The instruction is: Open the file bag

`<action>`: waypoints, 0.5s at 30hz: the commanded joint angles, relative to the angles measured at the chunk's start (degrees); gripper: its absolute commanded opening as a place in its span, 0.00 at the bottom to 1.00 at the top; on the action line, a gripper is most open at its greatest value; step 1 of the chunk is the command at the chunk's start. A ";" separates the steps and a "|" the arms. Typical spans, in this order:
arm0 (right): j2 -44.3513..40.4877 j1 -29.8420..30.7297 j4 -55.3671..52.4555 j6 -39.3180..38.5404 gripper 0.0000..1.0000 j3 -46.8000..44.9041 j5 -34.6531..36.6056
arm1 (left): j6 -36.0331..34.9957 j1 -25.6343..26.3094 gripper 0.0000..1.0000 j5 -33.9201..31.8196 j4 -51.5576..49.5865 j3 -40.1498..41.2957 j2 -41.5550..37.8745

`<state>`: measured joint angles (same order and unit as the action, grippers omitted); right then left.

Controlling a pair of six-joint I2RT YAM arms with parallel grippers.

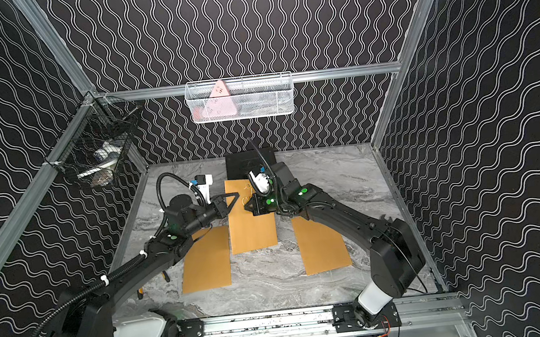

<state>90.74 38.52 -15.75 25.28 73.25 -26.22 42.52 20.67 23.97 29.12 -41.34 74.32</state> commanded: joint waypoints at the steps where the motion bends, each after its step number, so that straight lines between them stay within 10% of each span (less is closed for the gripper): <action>1: -0.98 0.06 2.48 1.22 0.00 -1.19 0.45 | 0.47 -0.13 0.00 -0.50 1.37 -0.84 0.28; 15: -2.02 0.06 1.71 1.62 0.00 -4.34 1.90 | 0.03 -0.83 0.00 -0.32 0.77 -1.48 0.08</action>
<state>89.27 38.52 -15.05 26.57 69.19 -25.39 42.50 20.10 23.81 28.88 -42.30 74.65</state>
